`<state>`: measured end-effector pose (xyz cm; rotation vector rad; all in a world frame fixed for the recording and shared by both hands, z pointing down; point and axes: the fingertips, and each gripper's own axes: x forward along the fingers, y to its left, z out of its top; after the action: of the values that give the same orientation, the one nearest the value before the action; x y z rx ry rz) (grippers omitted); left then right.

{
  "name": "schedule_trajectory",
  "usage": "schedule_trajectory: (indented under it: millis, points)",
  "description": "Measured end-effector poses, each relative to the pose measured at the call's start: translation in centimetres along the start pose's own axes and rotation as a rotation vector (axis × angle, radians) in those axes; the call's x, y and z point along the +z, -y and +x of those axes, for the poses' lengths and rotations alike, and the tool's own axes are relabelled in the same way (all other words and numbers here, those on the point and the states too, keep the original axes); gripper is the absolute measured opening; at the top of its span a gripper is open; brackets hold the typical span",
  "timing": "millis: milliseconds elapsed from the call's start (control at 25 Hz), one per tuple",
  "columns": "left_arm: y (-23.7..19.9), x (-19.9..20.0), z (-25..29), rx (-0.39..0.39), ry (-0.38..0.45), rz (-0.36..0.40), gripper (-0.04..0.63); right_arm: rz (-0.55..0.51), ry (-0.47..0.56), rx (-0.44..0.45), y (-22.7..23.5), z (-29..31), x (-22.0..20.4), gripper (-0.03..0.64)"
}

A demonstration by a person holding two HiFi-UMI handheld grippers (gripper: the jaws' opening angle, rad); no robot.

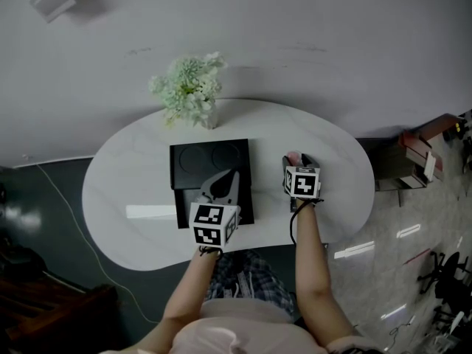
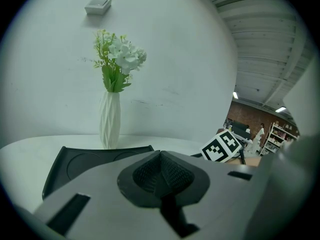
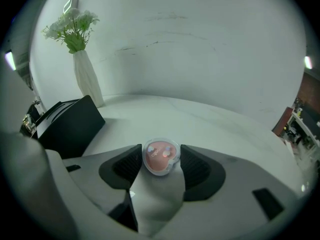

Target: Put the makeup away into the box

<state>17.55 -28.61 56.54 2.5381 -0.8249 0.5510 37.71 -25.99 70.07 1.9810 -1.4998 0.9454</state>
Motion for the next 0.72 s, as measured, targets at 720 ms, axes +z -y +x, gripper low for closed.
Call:
schedule_trajectory:
  millis: [720]
  points:
    - [-2.2,1.0,-3.5,0.055,0.051,-0.021,0.026,0.002,0.138,0.014,-1.9,-5.0,3.9,0.244]
